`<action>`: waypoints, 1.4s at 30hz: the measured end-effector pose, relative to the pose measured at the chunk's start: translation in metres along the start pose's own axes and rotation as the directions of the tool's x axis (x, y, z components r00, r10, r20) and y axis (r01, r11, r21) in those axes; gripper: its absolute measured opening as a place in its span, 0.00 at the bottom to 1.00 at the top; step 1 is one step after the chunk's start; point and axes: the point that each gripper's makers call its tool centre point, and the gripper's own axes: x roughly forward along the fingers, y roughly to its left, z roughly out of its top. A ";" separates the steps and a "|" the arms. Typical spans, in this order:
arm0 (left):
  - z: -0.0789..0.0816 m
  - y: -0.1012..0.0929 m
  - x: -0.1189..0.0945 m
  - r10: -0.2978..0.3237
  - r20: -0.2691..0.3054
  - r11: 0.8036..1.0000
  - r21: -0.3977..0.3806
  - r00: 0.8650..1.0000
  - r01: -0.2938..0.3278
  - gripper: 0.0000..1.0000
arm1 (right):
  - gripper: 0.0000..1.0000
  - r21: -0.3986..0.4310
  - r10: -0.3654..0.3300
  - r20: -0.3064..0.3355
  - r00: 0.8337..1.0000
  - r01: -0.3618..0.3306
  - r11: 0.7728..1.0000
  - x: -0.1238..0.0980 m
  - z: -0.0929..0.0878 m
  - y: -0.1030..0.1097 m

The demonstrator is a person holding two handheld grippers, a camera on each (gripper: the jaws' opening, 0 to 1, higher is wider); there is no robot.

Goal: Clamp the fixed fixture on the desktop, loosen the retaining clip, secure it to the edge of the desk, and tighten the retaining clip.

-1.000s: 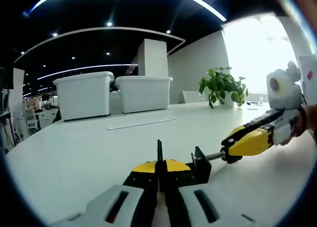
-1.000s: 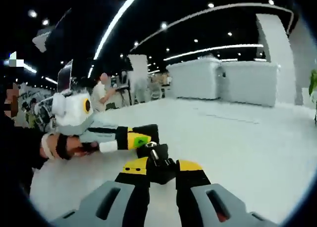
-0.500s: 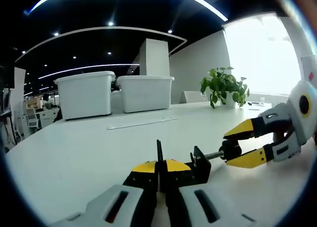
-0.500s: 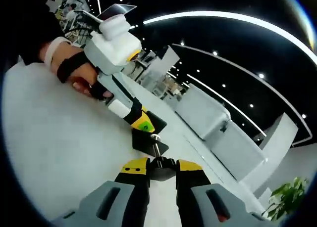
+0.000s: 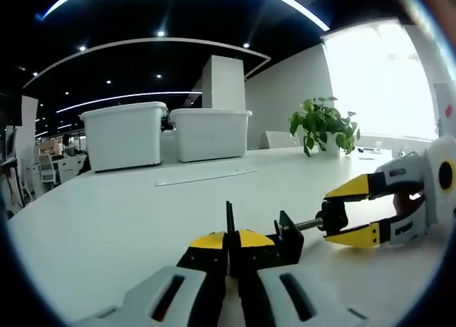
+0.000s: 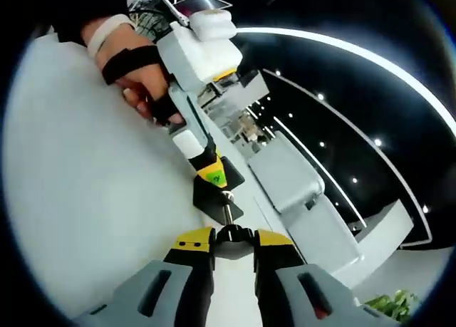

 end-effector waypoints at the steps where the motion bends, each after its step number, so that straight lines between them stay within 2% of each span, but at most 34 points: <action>1: 0.000 0.000 0.000 0.001 0.000 1.000 0.001 1.000 -0.001 0.04 | 0.20 0.054 0.001 -0.006 1.000 0.000 0.999 0.000 0.000 0.001; 3: 0.000 0.001 0.000 0.003 -0.001 1.000 0.001 1.000 -0.003 0.04 | 0.21 0.204 0.011 0.000 1.000 -0.011 0.979 -0.002 0.004 0.000; 4: 0.000 0.001 0.000 0.003 -0.001 1.000 0.001 1.000 -0.003 0.04 | 0.23 0.294 0.025 0.005 1.000 -0.025 0.956 -0.001 0.005 -0.001; 6: 0.000 0.001 0.000 0.002 -0.001 1.000 0.003 1.000 -0.002 0.04 | 0.31 0.487 0.042 0.032 0.999 -0.052 0.872 -0.002 0.009 -0.003; 7: 0.000 0.001 0.000 0.002 -0.001 1.000 0.003 1.000 -0.002 0.04 | 0.35 0.635 0.064 0.047 0.997 -0.080 0.769 -0.002 0.011 -0.003; 8: 0.000 0.001 0.000 0.002 -0.001 1.000 0.002 1.000 -0.002 0.04 | 0.39 0.713 0.084 0.045 0.995 -0.091 0.695 -0.001 0.008 -0.003; 9: 0.000 0.001 0.000 0.002 0.000 1.000 0.003 1.000 -0.002 0.04 | 0.44 0.749 0.078 0.072 0.994 -0.105 0.655 -0.001 0.009 -0.007; 11: 0.000 0.001 0.000 0.002 -0.001 1.000 0.002 1.000 -0.002 0.04 | 0.43 0.828 0.065 0.045 0.997 -0.074 0.556 0.001 -0.001 -0.014; 12: 0.000 0.001 0.000 0.002 -0.001 1.000 0.003 1.000 -0.002 0.04 | 0.41 0.867 0.066 0.021 0.998 -0.051 0.496 0.003 -0.008 -0.017; 14: 0.000 0.001 0.001 0.002 -0.001 1.000 0.003 1.000 -0.002 0.04 | 0.40 0.918 0.048 -0.001 0.999 -0.018 0.397 0.005 -0.017 -0.023; 16: 0.000 0.001 0.001 0.002 -0.001 1.000 0.003 1.000 -0.002 0.04 | 0.34 0.949 0.070 -0.022 0.997 -0.001 0.315 0.006 -0.028 -0.021; 18: 0.000 0.001 0.001 0.000 -0.001 1.000 0.003 1.000 0.000 0.04 | 0.26 0.960 0.111 -0.048 0.993 0.015 0.278 0.007 -0.038 -0.014; 20: 0.000 0.000 0.001 -0.003 0.000 1.000 0.006 1.000 0.003 0.04 | 0.23 0.992 0.126 0.008 0.992 -0.024 0.128 0.009 -0.032 -0.009; 21: 0.000 0.000 0.001 -0.004 0.000 1.000 0.004 1.000 0.004 0.04 | 0.23 0.998 0.122 -0.003 0.992 -0.005 0.066 0.010 -0.035 -0.010; 24: -0.001 0.000 0.001 -0.004 0.000 1.000 0.004 1.000 0.004 0.04 | 0.24 0.999 0.125 0.016 0.992 -0.013 -0.032 0.011 -0.037 -0.009; 25: -0.001 0.000 0.001 -0.005 0.000 1.000 0.003 1.000 0.005 0.04 | 0.25 0.997 0.137 0.020 0.990 -0.010 -0.074 0.011 -0.038 -0.007; 26: -0.001 0.000 0.001 -0.005 0.000 1.000 0.004 1.000 0.005 0.04 | 0.25 0.992 0.154 0.025 0.988 -0.005 -0.126 0.010 -0.038 -0.004; 27: -0.001 0.000 0.001 -0.005 0.000 1.000 0.004 1.000 0.005 0.04 | 0.25 0.987 0.166 0.025 0.986 0.002 -0.160 0.010 -0.039 -0.002; 33: -0.001 -0.001 0.001 -0.006 0.000 1.000 0.003 1.000 0.006 0.04 | 0.25 0.990 0.165 0.022 0.986 0.002 -0.142 0.008 -0.036 -0.004; 34: -0.001 -0.001 0.001 -0.006 0.000 1.000 0.004 1.000 0.006 0.04 | 0.25 0.991 0.169 0.021 0.985 0.001 -0.132 0.008 -0.035 -0.003; 35: -0.001 -0.001 0.001 -0.006 0.000 1.000 0.004 1.000 0.006 0.04 | 0.25 0.995 0.167 0.020 0.986 -0.003 -0.098 0.008 -0.034 -0.003; 38: 0.000 -0.001 0.001 -0.006 0.000 1.000 0.004 1.000 0.006 0.04 | 0.24 0.994 0.167 0.016 0.986 -0.033 0.101 0.009 -0.032 -0.002; 39: 0.000 -0.001 0.001 -0.006 0.001 1.000 0.003 1.000 0.006 0.04 | 0.23 0.991 0.161 0.013 0.987 -0.035 0.131 0.009 -0.031 -0.003; 42: -0.001 -0.001 0.001 -0.006 0.000 1.000 0.003 1.000 0.006 0.04 | 0.23 0.963 0.153 0.005 0.988 -0.046 0.265 0.009 -0.027 -0.003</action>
